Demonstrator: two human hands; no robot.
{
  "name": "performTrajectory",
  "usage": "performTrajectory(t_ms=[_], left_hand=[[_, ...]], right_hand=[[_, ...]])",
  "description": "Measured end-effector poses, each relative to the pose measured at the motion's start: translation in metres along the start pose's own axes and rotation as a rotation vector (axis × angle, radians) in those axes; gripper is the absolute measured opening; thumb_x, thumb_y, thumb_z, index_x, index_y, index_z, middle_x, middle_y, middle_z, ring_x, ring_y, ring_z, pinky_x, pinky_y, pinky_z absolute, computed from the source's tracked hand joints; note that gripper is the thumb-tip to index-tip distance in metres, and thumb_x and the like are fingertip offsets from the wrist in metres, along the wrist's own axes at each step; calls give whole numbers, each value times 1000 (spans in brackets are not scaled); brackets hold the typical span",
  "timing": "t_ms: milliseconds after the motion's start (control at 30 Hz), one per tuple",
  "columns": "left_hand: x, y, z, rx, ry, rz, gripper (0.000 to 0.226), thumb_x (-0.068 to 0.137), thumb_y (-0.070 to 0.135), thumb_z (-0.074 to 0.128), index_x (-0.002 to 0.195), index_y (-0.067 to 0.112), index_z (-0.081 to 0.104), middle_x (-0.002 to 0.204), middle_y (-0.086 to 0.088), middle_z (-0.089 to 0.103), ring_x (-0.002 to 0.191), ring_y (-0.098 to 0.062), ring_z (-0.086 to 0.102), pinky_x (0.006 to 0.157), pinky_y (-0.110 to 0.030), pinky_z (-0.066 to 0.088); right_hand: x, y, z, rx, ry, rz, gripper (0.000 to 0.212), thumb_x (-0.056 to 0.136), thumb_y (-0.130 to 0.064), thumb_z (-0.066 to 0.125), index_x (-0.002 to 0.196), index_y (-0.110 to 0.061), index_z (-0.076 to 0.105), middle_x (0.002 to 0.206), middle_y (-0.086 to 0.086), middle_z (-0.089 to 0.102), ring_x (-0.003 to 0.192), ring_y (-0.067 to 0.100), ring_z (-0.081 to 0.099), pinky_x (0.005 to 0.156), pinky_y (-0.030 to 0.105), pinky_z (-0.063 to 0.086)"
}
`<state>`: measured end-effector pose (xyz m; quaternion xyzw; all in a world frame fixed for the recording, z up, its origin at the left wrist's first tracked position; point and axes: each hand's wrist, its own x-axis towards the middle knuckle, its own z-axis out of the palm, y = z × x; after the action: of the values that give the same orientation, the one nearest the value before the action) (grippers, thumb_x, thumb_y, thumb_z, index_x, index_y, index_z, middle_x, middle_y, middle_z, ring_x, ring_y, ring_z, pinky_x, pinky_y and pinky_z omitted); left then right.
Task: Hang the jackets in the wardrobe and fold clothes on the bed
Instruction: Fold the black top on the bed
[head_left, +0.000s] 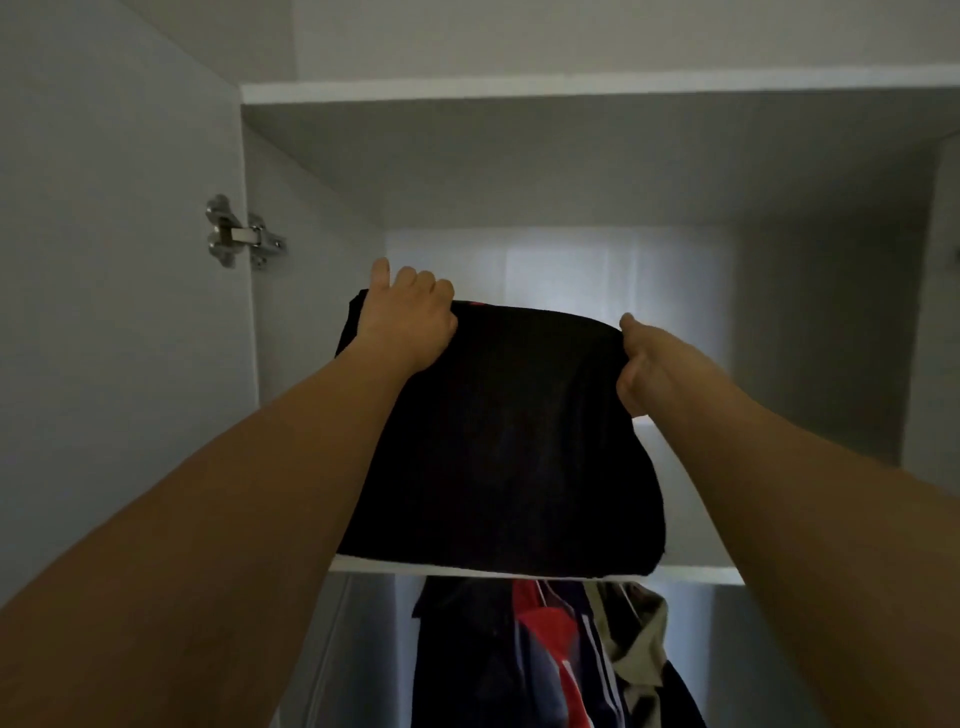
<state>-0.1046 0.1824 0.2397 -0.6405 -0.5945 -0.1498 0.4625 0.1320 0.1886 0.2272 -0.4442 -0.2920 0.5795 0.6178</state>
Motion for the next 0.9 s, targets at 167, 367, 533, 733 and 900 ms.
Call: performTrajectory(t_ms=[167,367,533,733,900], left_hand=[[41,14,102,50,-275,-156,39,95,27,39,132,15,46,130,-10,51,126,-32,38,113,-59,8],[48,49,211,-47,-563,-326,41,94,25,40,135,19,42,138,-8,43,131,-32,33,111,-57,14],[2,71,237,-384,-819,-468,67,91,63,22,149,30,24,157,-5,19,142,-35,19,108,-69,10],[-18,71,260,-438,-939,-420,72,85,81,15,149,51,6,163,7,2,149,-27,1,104,-73,-7],[-5,60,292,-441,-943,-401,75,79,86,14,147,55,5,163,8,1,149,-27,0,104,-74,-6]], right_hand=[[115,22,40,-128,-99,16,72,97,-58,38,147,-6,35,147,12,43,128,28,48,108,39,40],[236,80,60,-551,15,-81,72,99,-56,26,143,0,37,143,17,43,125,33,46,103,36,38],[266,150,41,-1456,25,-439,73,90,-56,35,148,-12,23,157,14,4,142,37,9,113,52,8],[270,164,49,-1863,-576,-316,74,91,-72,10,154,-34,6,162,5,-2,147,32,-11,116,58,-1],[277,174,59,-1788,-444,-349,76,93,-70,14,154,-27,4,162,7,-8,146,28,-17,116,53,-5]])
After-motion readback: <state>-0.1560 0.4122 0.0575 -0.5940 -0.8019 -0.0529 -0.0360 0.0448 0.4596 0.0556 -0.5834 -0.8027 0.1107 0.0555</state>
